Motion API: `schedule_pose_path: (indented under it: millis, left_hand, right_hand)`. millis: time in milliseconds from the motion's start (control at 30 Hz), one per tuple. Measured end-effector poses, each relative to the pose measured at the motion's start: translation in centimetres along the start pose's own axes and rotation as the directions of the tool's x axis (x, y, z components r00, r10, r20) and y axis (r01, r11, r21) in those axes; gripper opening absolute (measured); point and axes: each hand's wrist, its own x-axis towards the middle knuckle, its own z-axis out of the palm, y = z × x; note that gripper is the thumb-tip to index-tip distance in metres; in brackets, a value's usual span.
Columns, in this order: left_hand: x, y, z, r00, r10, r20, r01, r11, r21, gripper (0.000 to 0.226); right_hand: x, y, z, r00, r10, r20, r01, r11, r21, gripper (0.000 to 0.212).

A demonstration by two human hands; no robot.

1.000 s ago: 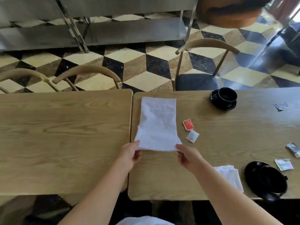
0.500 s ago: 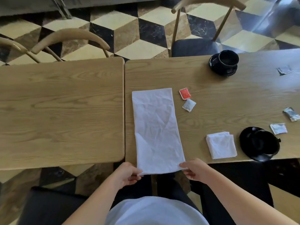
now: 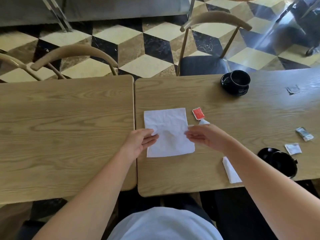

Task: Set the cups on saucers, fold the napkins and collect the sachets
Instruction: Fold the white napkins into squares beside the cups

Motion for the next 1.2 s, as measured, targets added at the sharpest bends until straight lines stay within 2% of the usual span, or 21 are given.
schedule_pose_path:
  millis: [100, 200, 267, 333, 500, 600, 733, 833, 1033, 1200]
  left_hand:
    - [2.6, 3.5, 0.7, 0.999, 0.038, -0.020, -0.036, 0.995, 0.094, 0.028]
    - [5.7, 4.8, 0.8, 0.974, 0.116, -0.197, -0.020, 0.902, 0.431, 0.022]
    - [7.9, 5.1, 0.5, 0.946, 0.179, -0.270, -0.003, 0.837, 0.547, 0.015]
    - [9.9, 5.3, 0.1, 0.938, 0.192, -0.288, 0.010, 0.817, 0.576, 0.007]
    - [13.3, 4.9, -0.1, 0.931, 0.156, -0.329, 0.085, 0.786, 0.613, 0.011]
    - [14.5, 4.5, 0.1, 0.919, 0.193, -0.342, 0.079, 0.761, 0.643, 0.016]
    - [15.5, 4.7, 0.3, 0.915, 0.215, -0.341, 0.064, 0.757, 0.650, 0.016]
    - [16.0, 4.8, 0.5, 0.920, 0.222, -0.324, 0.054, 0.745, 0.665, 0.020]
    - [16.8, 4.6, 0.5, 0.905, 0.228, -0.360, 0.085, 0.732, 0.676, 0.023]
    - [15.3, 4.3, 0.8, 0.892, 0.194, -0.408, 0.134, 0.749, 0.649, 0.027]
  right_hand:
    - [3.0, -3.7, -0.1, 0.999, -0.051, 0.005, 0.051, 0.993, -0.110, 0.019]
    - [6.6, -5.5, 0.3, 0.982, -0.102, -0.156, 0.045, 0.942, -0.334, 0.009]
    - [9.4, -5.6, 0.1, 0.964, -0.155, -0.218, 0.019, 0.854, -0.520, 0.018]
    - [11.9, -5.2, -0.1, 0.956, -0.184, -0.230, -0.003, 0.773, -0.634, 0.025]
    - [16.5, -4.6, 0.0, 0.944, -0.213, -0.252, -0.068, 0.622, -0.780, 0.043]
    - [17.7, -4.6, 0.2, 0.938, -0.234, -0.255, -0.092, 0.542, -0.835, 0.031]
    - [18.3, -5.1, -0.2, 0.947, -0.208, -0.245, -0.085, 0.573, -0.815, 0.014]
    - [18.6, -5.2, -0.4, 0.950, -0.198, -0.240, -0.079, 0.592, -0.802, 0.013]
    - [19.5, -5.1, -0.7, 0.951, -0.204, -0.231, -0.084, 0.548, -0.832, 0.028]
    - [19.2, -4.1, -0.9, 0.939, -0.254, -0.233, -0.064, 0.535, -0.843, 0.011]
